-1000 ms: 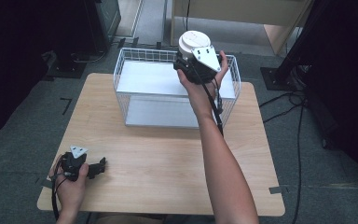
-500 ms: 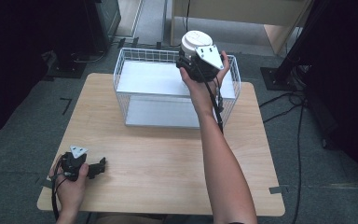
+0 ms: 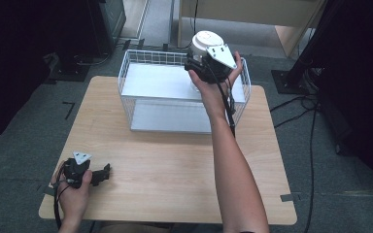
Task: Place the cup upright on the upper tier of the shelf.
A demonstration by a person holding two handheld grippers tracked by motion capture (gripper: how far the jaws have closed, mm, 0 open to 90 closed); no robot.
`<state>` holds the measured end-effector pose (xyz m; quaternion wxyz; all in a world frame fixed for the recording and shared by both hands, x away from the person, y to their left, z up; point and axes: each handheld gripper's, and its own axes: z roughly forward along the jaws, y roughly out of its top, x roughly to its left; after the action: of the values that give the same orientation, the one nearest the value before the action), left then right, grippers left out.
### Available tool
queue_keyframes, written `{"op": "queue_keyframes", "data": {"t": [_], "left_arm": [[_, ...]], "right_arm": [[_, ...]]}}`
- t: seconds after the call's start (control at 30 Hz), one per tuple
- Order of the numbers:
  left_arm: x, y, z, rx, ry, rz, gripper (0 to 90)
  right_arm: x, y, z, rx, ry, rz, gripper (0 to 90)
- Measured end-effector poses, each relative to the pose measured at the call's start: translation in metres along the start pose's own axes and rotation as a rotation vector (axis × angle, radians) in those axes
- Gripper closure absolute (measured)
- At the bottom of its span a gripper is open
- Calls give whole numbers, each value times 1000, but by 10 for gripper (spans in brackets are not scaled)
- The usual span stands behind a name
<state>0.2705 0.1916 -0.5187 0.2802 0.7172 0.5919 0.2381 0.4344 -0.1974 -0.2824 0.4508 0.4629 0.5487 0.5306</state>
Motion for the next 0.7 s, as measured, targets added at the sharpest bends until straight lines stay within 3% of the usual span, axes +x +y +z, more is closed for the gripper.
{"op": "queue_keyframes", "data": {"t": [0.27, 0.47, 0.7], "left_arm": [[0, 0, 0, 0, 0, 0, 0], [0, 0, 0, -1, 0, 0, 0], [0, 0, 0, -1, 0, 0, 0]], "right_arm": [[-3, 1, -5, 21, 21, -4, 0], [-5, 1, -12, 22, -16, -12, 0], [-8, -6, -19, 25, -11, -19, 0]]}}
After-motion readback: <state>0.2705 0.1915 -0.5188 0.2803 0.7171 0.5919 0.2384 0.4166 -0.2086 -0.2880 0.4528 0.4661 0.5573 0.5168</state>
